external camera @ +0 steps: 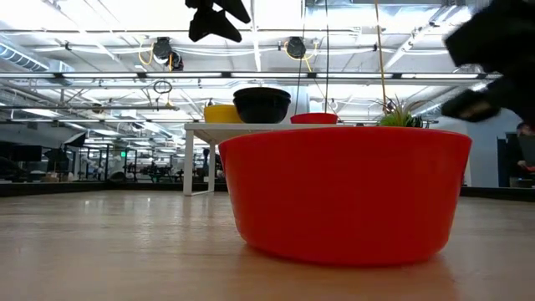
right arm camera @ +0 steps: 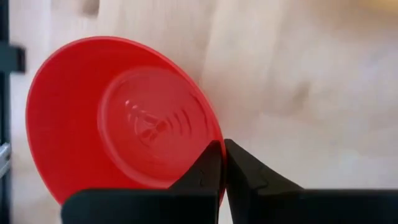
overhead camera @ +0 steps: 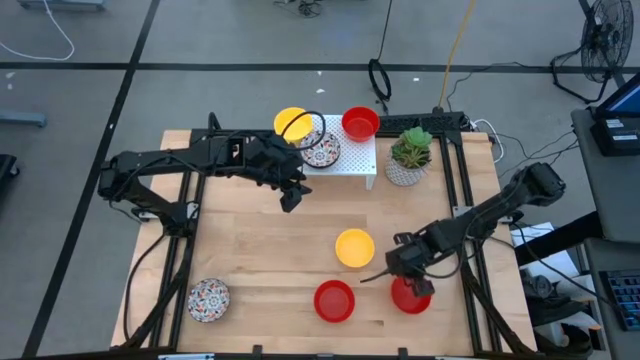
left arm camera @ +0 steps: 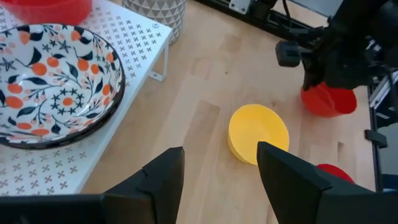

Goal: Pick & Place Mini bowls
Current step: Stack the red bowl on the red bowl on the shelf

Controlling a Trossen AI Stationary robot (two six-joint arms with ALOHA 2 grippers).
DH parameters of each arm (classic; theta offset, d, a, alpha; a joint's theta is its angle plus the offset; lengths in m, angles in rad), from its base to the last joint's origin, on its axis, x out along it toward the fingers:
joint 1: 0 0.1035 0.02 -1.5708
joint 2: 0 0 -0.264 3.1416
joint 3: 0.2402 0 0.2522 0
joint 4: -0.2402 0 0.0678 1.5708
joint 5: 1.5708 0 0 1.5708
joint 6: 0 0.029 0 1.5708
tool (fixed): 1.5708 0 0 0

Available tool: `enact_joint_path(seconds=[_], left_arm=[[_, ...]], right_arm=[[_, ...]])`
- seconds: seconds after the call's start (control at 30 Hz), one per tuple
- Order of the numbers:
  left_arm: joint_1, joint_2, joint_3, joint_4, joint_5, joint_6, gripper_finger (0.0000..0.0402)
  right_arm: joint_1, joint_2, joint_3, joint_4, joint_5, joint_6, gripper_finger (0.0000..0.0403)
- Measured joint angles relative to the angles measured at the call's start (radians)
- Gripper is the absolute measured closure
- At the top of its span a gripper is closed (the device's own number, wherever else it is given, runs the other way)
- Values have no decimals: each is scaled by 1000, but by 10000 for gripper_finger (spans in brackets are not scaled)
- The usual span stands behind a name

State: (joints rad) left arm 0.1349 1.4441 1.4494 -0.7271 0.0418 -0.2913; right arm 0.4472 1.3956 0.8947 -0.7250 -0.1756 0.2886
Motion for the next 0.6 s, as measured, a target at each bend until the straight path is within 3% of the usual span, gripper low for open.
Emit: enact_joint_path(seconds=[0.33, 0.47, 0.6], left_arm=[[-20, -11, 0, -85, -13, 19, 197], [-53, -31, -1, -103, -103, 25, 197], [-84, -69, -1, -121, -176, 27, 197]], right_arm=[[-210, 0, 314, -330, 280, -250, 402], [-335, 0, 428, -387, 390, -360, 402], [-491, 0, 519, -378, 408, -464, 402]])
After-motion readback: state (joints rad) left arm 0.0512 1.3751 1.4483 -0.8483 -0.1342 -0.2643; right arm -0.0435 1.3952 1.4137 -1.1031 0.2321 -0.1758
